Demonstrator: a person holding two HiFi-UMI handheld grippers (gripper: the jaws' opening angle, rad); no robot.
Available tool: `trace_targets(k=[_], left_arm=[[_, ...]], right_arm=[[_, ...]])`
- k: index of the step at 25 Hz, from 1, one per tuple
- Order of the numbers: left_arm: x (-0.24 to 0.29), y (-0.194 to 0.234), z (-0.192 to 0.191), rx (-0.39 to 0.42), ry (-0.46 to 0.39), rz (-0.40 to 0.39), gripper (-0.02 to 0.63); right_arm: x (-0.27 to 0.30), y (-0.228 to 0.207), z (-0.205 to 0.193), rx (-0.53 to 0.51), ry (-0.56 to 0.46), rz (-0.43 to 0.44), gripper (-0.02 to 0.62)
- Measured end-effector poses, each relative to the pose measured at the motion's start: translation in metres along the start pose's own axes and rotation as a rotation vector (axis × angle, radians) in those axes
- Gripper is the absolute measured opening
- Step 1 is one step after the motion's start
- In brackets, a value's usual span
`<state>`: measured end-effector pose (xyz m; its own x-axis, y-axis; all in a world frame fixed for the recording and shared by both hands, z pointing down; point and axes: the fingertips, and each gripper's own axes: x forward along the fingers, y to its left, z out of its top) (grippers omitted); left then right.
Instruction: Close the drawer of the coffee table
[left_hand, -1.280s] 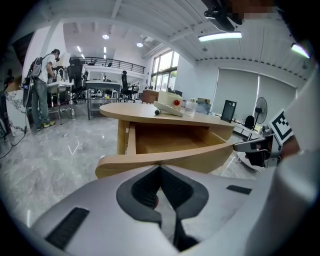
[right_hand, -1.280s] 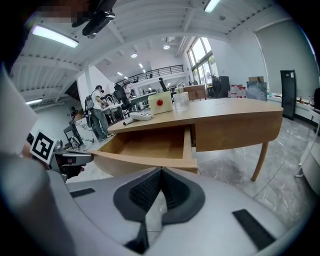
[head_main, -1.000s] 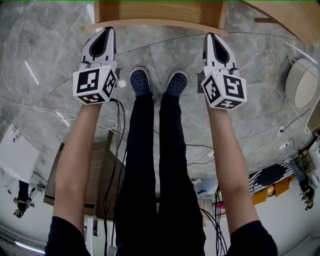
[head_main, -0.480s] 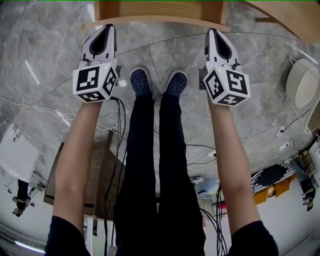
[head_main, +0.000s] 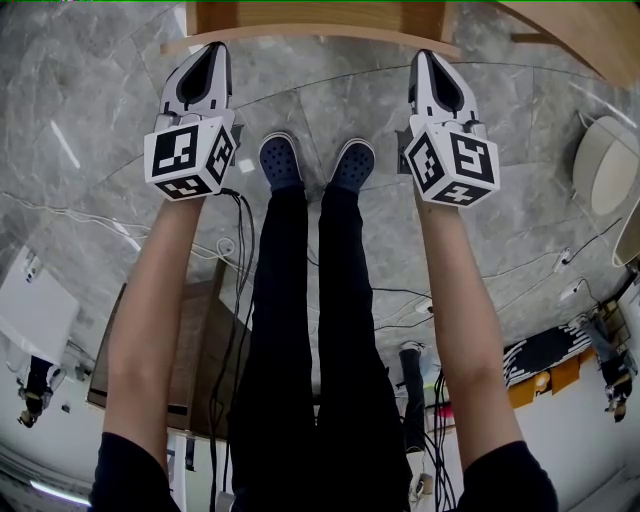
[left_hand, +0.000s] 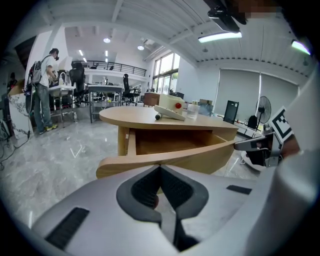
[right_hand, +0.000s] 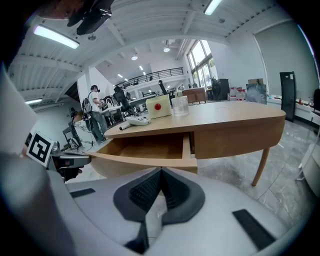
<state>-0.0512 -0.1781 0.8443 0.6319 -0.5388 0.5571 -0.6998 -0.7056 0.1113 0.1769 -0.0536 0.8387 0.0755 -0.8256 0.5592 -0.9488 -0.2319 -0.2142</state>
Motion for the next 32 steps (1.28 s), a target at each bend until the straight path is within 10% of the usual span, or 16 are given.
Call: trace_targets(k=[32], left_arm=[[0.030,0.013,0.021,-0.053,-0.010,0.007,0.025]], right_arm=[[0.030,-0.008,0.021,0.079,-0.027,-0.008,0.026]])
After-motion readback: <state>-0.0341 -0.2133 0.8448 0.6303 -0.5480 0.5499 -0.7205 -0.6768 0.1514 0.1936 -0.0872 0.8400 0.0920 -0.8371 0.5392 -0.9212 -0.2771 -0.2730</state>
